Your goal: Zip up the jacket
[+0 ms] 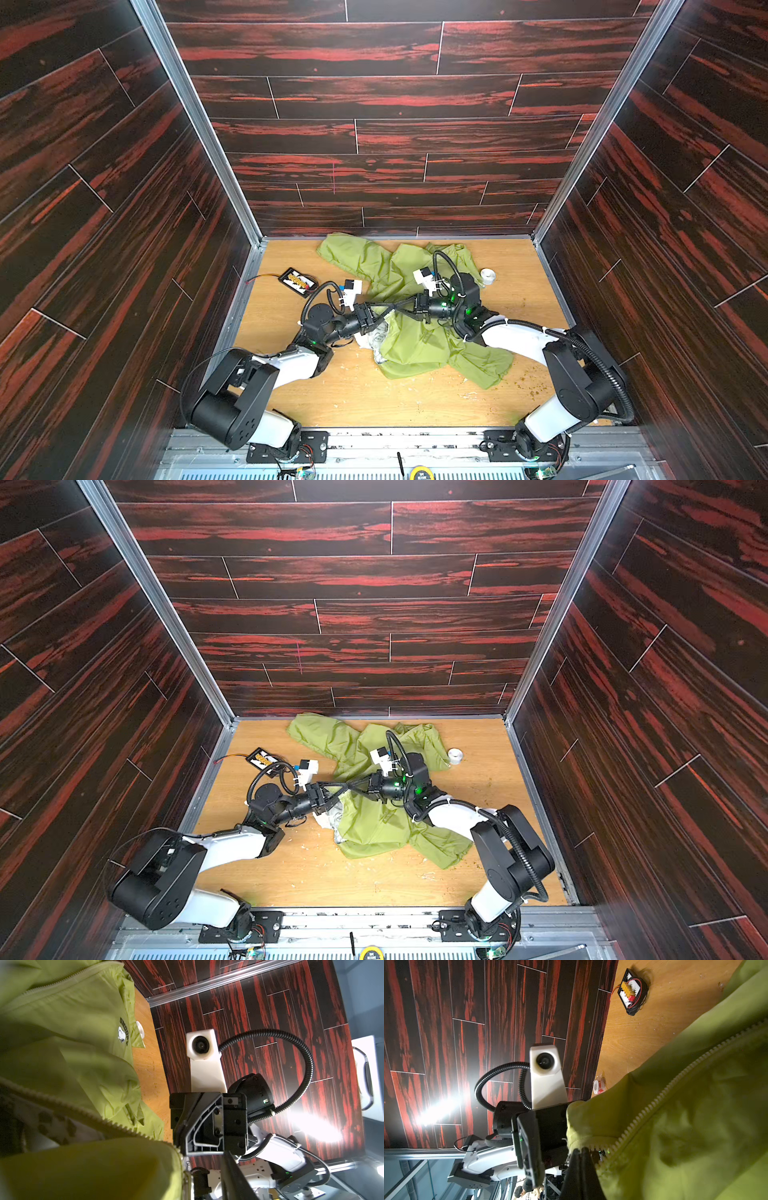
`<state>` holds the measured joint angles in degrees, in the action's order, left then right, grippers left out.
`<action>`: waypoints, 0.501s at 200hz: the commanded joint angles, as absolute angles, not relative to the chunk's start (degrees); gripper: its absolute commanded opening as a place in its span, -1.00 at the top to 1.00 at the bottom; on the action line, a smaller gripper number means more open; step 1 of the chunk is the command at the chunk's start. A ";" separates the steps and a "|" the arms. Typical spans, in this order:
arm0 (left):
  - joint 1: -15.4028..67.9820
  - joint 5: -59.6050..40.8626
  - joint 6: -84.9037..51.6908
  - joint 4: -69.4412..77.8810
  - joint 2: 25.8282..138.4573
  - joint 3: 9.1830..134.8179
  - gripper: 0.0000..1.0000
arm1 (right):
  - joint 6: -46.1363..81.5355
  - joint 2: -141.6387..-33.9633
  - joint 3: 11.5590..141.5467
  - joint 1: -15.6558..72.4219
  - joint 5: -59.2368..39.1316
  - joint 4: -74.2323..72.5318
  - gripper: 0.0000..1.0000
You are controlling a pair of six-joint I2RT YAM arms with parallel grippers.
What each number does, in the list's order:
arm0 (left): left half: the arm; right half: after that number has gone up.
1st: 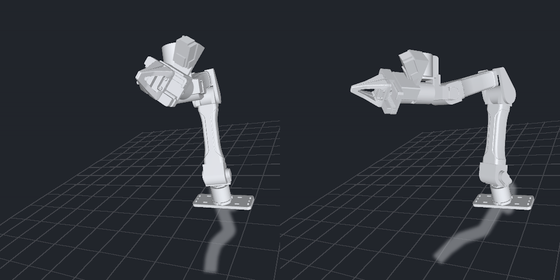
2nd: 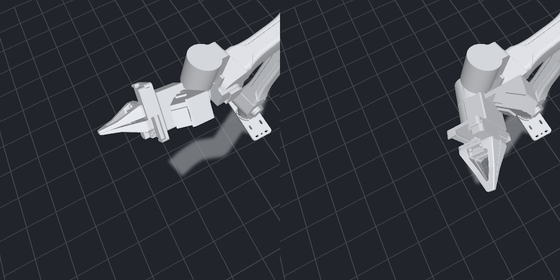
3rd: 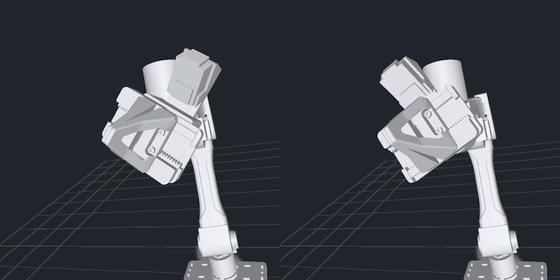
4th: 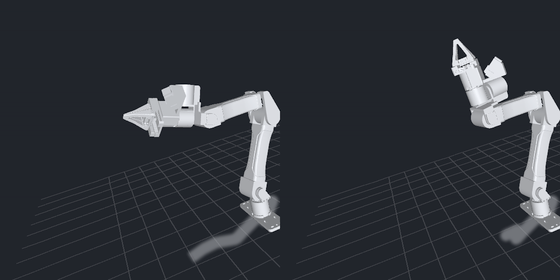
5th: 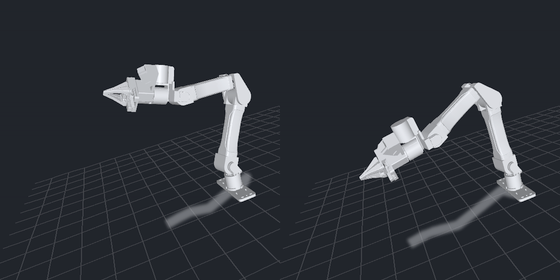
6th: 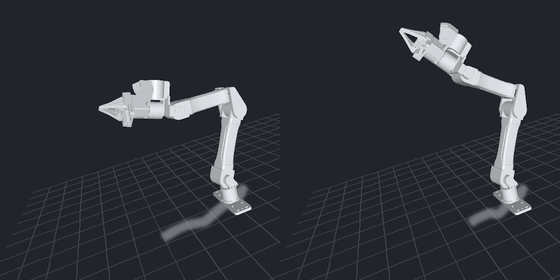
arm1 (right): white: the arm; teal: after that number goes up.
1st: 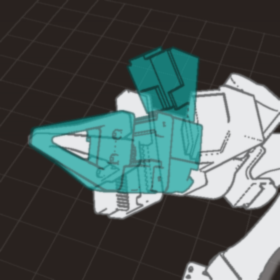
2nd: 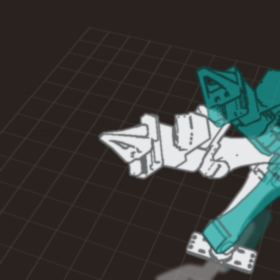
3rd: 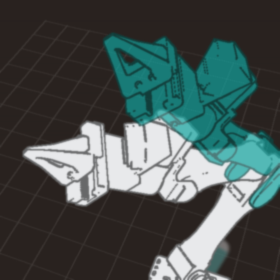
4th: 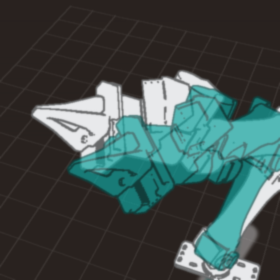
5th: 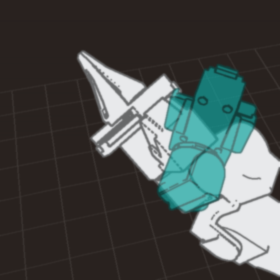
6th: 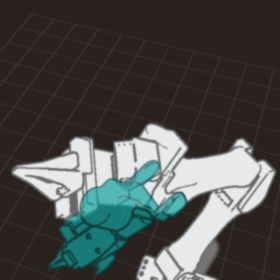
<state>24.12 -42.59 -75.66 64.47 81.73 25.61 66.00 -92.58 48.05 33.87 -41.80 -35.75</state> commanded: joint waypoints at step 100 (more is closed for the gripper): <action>25.38 -41.76 -56.25 34.79 70.05 27.95 0.07 | 66.36 -92.44 50.34 34.72 -40.25 -33.40 1.00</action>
